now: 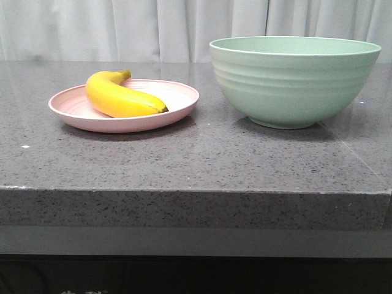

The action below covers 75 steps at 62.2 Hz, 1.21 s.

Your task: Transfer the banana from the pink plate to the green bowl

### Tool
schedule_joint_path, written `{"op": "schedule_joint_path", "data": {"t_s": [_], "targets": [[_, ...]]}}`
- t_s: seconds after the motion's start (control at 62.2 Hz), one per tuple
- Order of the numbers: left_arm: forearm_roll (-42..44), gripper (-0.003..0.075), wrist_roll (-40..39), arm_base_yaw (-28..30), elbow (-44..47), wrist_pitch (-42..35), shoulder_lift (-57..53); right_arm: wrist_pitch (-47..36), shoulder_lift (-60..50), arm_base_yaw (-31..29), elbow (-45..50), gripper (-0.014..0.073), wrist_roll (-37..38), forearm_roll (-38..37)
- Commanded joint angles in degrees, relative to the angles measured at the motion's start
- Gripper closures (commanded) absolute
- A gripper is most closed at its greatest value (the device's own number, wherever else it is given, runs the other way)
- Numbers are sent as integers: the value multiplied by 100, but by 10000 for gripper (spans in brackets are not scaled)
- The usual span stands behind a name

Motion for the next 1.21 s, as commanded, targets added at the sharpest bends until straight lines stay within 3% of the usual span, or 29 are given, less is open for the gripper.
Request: {"op": "schedule_joint_path", "data": {"t_s": [0.0, 0.788, 0.965, 1.191], "targets": [[4, 738, -5, -22, 15, -454, -150, -481, -132, -33, -26, 662, -6, -60], [-6, 738, -5, -22, -24, -675, -150, -578, -132, -33, -77, 662, -2, 0], [-6, 738, -5, -22, -611, -570, -114, -275, -132, -33, -687, 662, -2, 88], [-6, 738, -5, -22, -2121, 528, 48, 841, 153, -33, -2159, 662, -54, -115]]}}
